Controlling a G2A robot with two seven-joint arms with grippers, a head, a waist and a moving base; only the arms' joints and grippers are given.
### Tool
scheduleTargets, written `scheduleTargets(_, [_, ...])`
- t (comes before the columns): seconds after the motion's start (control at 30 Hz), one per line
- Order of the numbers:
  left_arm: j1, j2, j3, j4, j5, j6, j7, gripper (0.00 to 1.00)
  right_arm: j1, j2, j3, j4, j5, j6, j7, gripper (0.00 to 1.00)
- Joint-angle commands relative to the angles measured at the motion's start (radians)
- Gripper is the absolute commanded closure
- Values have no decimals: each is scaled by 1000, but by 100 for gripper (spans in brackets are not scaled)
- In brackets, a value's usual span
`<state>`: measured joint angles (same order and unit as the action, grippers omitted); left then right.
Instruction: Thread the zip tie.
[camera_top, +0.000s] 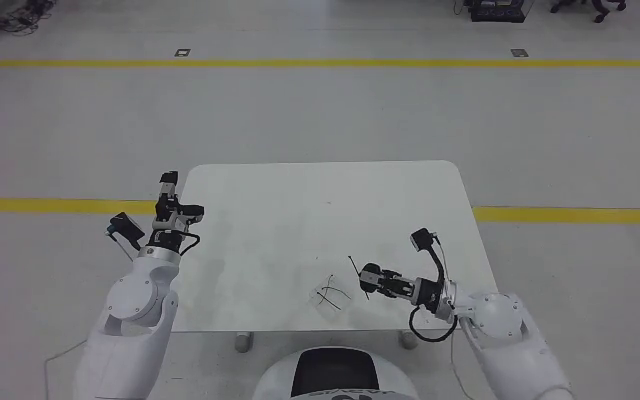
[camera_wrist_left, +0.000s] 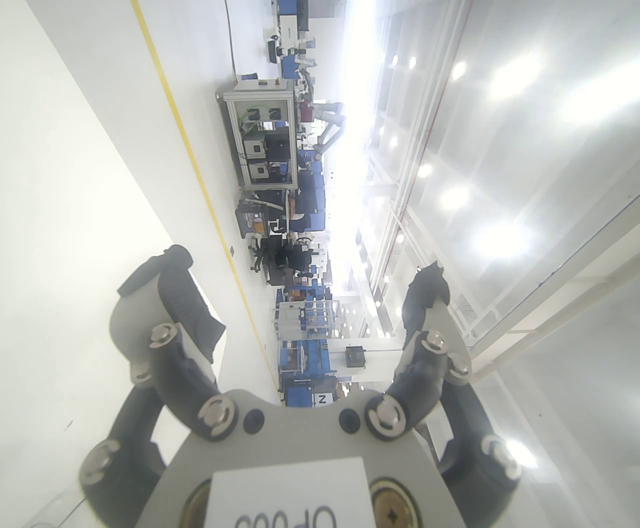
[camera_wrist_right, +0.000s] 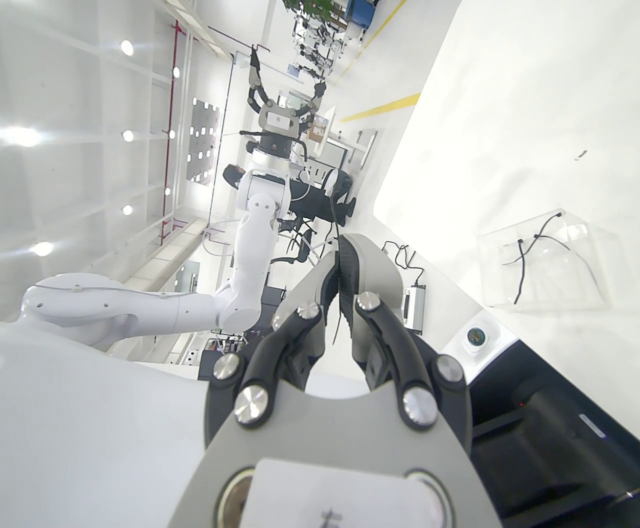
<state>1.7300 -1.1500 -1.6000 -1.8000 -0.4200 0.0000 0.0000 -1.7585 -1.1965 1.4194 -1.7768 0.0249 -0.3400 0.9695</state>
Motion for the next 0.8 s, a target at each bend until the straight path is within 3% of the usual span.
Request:
scheduleTargets(0.0, [0, 0, 0, 0, 0, 0, 0, 0, 0, 0, 0, 0, 0, 0, 0, 100])
scheduleTargets(0.1, [0, 0, 0, 0, 0, 0, 0, 0, -1, 0, -2, 2, 2, 2, -5, 100])
scheduleTargets(0.47, [0, 0, 0, 0, 0, 0, 0, 0, -28, -12, -93, -2, -19, 0, -252, 100])
scheduleTargets(0.77, [0, 0, 0, 0, 0, 0, 0, 0, -32, -14, -110, -14, -9, 0, -269, 100])
